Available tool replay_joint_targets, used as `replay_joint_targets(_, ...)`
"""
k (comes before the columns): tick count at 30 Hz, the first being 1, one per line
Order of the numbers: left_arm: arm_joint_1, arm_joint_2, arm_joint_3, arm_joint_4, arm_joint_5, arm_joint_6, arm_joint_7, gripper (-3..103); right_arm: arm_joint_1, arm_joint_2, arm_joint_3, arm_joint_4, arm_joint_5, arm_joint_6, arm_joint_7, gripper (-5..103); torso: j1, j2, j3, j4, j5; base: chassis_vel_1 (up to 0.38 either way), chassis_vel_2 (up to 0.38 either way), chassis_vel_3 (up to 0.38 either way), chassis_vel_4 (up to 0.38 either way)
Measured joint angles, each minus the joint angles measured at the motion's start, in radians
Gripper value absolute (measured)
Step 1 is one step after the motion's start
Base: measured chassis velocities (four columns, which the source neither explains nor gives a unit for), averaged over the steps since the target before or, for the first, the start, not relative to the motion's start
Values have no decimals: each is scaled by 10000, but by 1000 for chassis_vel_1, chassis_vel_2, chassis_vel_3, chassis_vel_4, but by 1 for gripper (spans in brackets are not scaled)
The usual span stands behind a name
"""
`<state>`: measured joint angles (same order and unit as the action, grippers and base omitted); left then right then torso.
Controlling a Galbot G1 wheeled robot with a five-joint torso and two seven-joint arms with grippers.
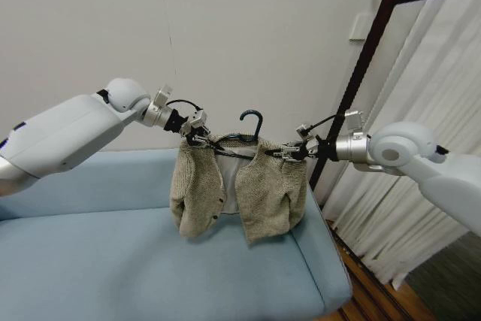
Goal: Pick up the clothes from the sofa and hang them on the clothes hanger.
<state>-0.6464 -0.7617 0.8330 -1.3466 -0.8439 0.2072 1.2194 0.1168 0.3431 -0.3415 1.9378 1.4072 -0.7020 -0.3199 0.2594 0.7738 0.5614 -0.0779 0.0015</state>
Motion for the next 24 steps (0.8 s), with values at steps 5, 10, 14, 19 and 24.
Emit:
replay_joint_targets(5,1,0,-13,-9,-3,-45,-15,8,-87,-79,65,85,0,70,0,18,0,0,0,0,0,0,0,0,0)
replay_joint_targets(10,-11,-33,-21,-16,-5,-70,-114,19,-121,-193,153,169,65,140,44,16,0,0,0,0,0,0,0,0,0)
replay_joint_targets(14,-22,-74,-53,-12,-13,-77,-250,29,-199,-292,255,239,107,208,71,15,0,0,0,0,0,0,0,0,0)
replay_joint_targets(19,108,-138,-251,30,-56,-50,-675,51,-336,-485,383,366,178,358,170,14,-1,0,0,-1,0,0,0,0,0)
replay_joint_targets(24,293,-162,-589,-6,-245,97,-1443,67,-476,-561,618,445,360,437,435,11,0,0,0,1,0,0,0,0,0)
